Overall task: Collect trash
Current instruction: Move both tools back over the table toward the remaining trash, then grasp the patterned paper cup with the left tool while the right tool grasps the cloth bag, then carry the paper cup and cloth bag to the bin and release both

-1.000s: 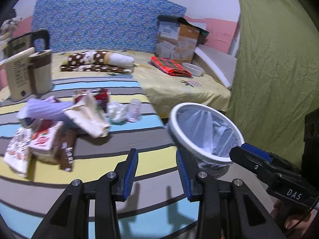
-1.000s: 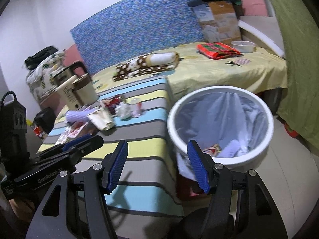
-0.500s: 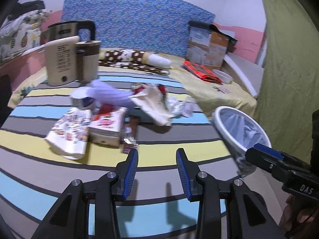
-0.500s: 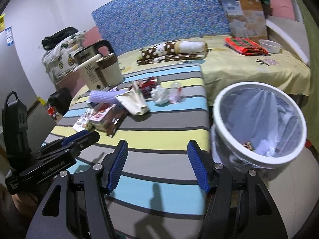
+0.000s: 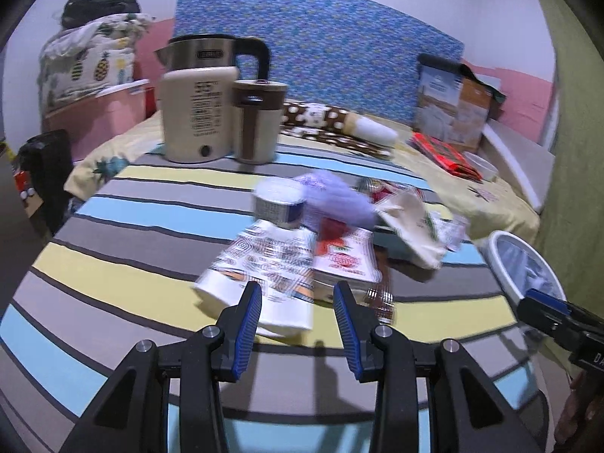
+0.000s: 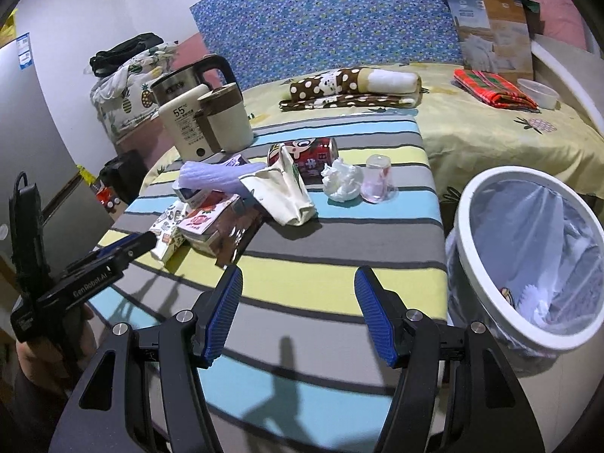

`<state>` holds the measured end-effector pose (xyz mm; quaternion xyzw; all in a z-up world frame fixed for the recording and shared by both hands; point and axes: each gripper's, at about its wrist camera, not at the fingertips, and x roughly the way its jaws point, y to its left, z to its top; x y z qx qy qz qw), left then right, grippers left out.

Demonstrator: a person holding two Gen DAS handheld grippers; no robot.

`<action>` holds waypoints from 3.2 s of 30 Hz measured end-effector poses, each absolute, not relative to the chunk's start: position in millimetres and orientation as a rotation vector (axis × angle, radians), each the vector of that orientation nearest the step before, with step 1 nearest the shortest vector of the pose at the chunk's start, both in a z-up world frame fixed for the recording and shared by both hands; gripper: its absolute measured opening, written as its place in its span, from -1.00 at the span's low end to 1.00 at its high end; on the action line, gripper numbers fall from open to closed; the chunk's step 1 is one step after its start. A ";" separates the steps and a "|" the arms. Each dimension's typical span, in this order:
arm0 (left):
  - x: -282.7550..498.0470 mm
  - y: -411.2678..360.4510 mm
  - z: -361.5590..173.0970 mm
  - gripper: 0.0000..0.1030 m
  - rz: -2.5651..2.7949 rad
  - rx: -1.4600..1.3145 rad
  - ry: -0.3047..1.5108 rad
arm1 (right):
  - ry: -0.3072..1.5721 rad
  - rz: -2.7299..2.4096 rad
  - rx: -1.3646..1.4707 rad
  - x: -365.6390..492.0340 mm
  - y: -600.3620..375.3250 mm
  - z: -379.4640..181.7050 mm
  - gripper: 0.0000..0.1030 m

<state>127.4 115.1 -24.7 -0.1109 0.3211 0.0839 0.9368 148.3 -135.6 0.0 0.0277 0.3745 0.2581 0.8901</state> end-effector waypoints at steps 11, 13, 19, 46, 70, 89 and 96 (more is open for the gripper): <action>155.0 161.3 -43.0 -0.16 0.227 -0.269 0.721 | 0.792 0.588 0.042 166.9 -106.4 -3.6 0.23; 160.6 163.9 -48.0 -0.15 0.201 -0.289 0.751 | 0.792 0.586 0.035 172.7 -102.7 -5.0 0.23; 168.8 166.1 -54.8 -0.08 0.175 -0.310 0.791 | 0.789 0.553 0.023 196.5 -98.8 -7.4 0.21; 140.8 143.1 -44.0 -0.57 0.162 -0.296 0.734 | 0.850 0.593 0.077 193.8 -113.7 -12.8 -0.77; 100.8 65.0 -3.2 -0.60 0.016 -0.241 0.689 | 0.794 0.503 0.134 148.1 -169.9 8.5 -0.77; 147.5 -42.3 14.1 -0.60 -0.245 -0.160 0.678 | 0.750 0.317 0.192 147.2 -249.6 10.3 -0.76; 169.3 -79.8 16.8 -0.60 -0.318 -0.123 0.674 | 0.742 0.253 0.225 152.5 -275.1 7.7 -0.76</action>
